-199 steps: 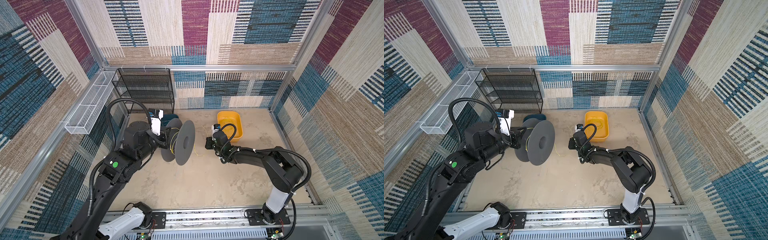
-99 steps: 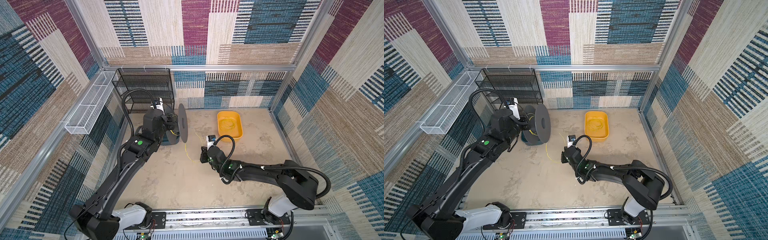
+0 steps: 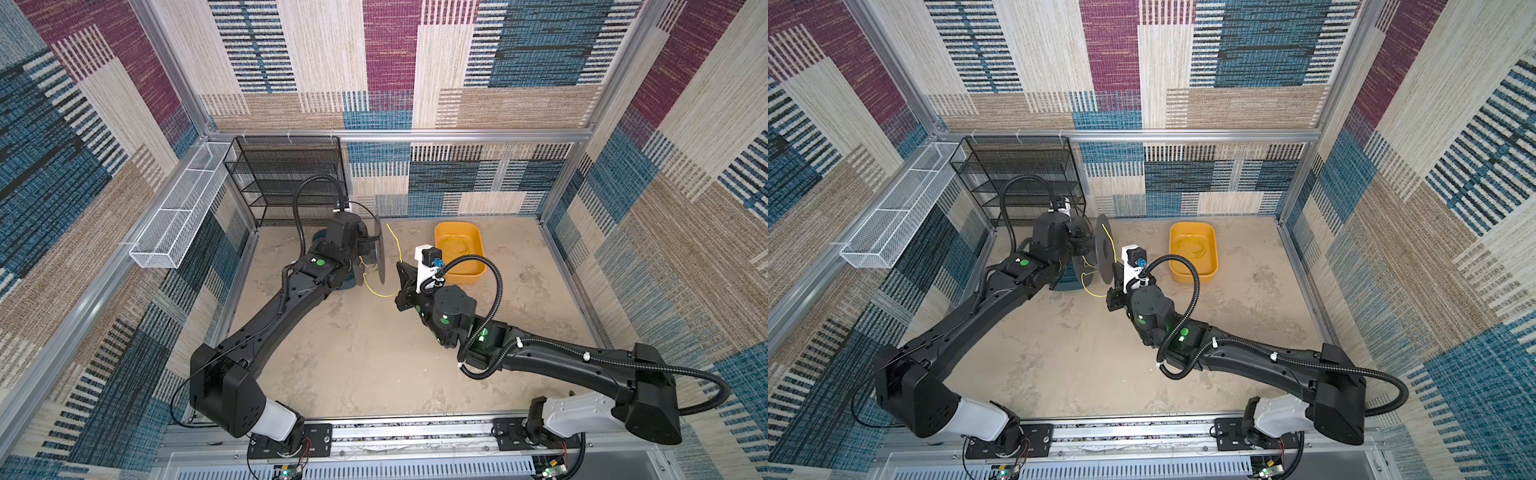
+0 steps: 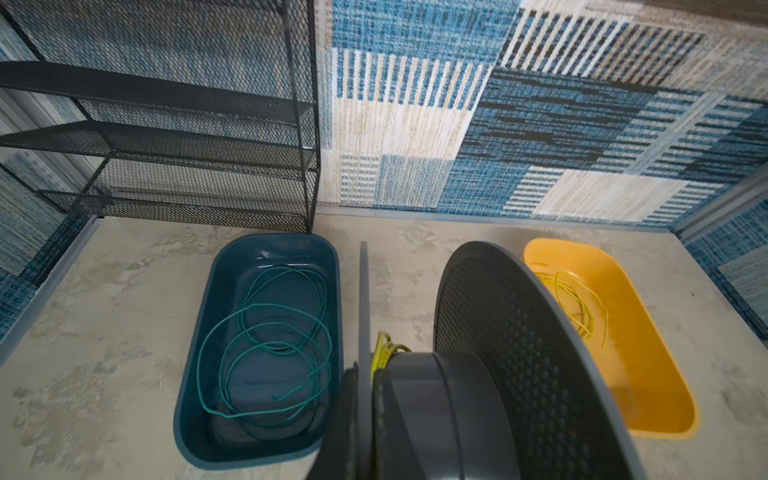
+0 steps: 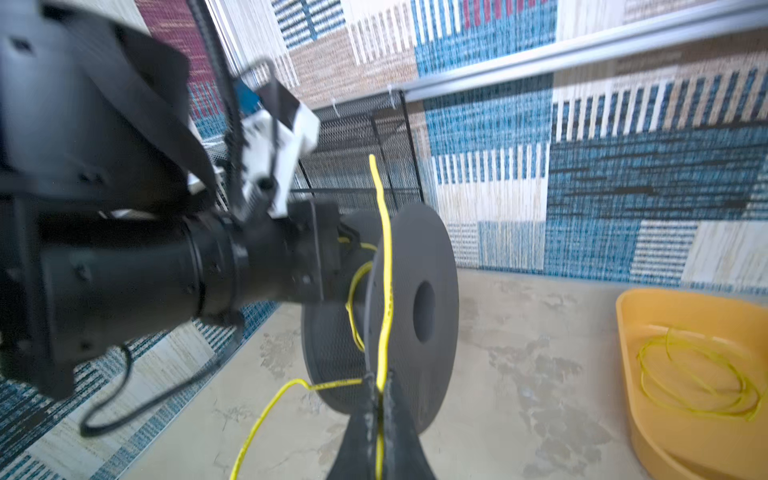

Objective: Wrap the cables

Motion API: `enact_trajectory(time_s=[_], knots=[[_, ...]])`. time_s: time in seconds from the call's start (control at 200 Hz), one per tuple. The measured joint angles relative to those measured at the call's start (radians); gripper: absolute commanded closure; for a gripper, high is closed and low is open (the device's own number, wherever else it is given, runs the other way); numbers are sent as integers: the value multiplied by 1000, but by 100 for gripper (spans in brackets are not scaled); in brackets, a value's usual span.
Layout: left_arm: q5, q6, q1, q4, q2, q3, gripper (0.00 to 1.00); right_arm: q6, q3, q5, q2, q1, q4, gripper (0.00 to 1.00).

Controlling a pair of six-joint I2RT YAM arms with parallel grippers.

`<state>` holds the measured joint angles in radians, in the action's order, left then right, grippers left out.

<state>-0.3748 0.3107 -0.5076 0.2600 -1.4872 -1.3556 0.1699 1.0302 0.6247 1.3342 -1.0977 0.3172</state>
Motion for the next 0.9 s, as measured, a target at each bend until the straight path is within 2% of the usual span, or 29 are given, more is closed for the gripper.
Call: enact_trajectory(time_s=[0.12, 0.235, 0.416, 0.536, 0.726, 0.902], knots=[[42, -4, -23, -8, 36, 90, 100, -86, 83, 2, 26, 40, 29, 100], [80, -11, -50, -3, 108, 173, 100, -126, 179, -29, 68, 136, 38, 100], [154, -24, -111, 19, 261, 310, 100, -112, 342, -159, 190, 318, 5, 100], [174, -34, -155, 52, 381, 375, 100, -69, 394, -271, 271, 406, -40, 100], [194, -45, -167, 100, 573, 402, 100, 23, 352, -389, 341, 499, -66, 100], [232, -40, -123, 146, 618, 352, 100, 109, 176, -436, 354, 510, -8, 100]])
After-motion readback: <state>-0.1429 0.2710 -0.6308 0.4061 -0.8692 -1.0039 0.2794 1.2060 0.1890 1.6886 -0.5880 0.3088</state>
